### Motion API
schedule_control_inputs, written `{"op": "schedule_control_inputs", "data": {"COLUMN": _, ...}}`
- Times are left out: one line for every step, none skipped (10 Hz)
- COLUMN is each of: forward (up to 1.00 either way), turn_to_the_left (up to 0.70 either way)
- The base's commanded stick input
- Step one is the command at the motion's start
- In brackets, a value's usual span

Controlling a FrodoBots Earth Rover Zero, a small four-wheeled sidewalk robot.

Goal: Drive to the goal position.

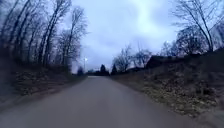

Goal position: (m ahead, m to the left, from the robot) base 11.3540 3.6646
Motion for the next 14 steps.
{"op": "schedule_control_inputs", "data": {"forward": 1.0, "turn_to_the_left": 0.04}}
{"op": "schedule_control_inputs", "data": {"forward": 1.0, "turn_to_the_left": 0.04}}
{"op": "schedule_control_inputs", "data": {"forward": 1.0, "turn_to_the_left": 0.04}}
{"op": "schedule_control_inputs", "data": {"forward": 1.0, "turn_to_the_left": 0.04}}
{"op": "schedule_control_inputs", "data": {"forward": 1.0, "turn_to_the_left": 0.04}}
{"op": "schedule_control_inputs", "data": {"forward": 1.0, "turn_to_the_left": 0.04}}
{"op": "schedule_control_inputs", "data": {"forward": 1.0, "turn_to_the_left": 0.04}}
{"op": "schedule_control_inputs", "data": {"forward": 1.0, "turn_to_the_left": 0.04}}
{"op": "schedule_control_inputs", "data": {"forward": 1.0, "turn_to_the_left": 0.04}}
{"op": "schedule_control_inputs", "data": {"forward": 1.0, "turn_to_the_left": 0.04}}
{"op": "schedule_control_inputs", "data": {"forward": 1.0, "turn_to_the_left": 0.04}}
{"op": "schedule_control_inputs", "data": {"forward": 1.0, "turn_to_the_left": 0.04}}
{"op": "schedule_control_inputs", "data": {"forward": 1.0, "turn_to_the_left": 0.04}}
{"op": "schedule_control_inputs", "data": {"forward": 1.0, "turn_to_the_left": 0.04}}
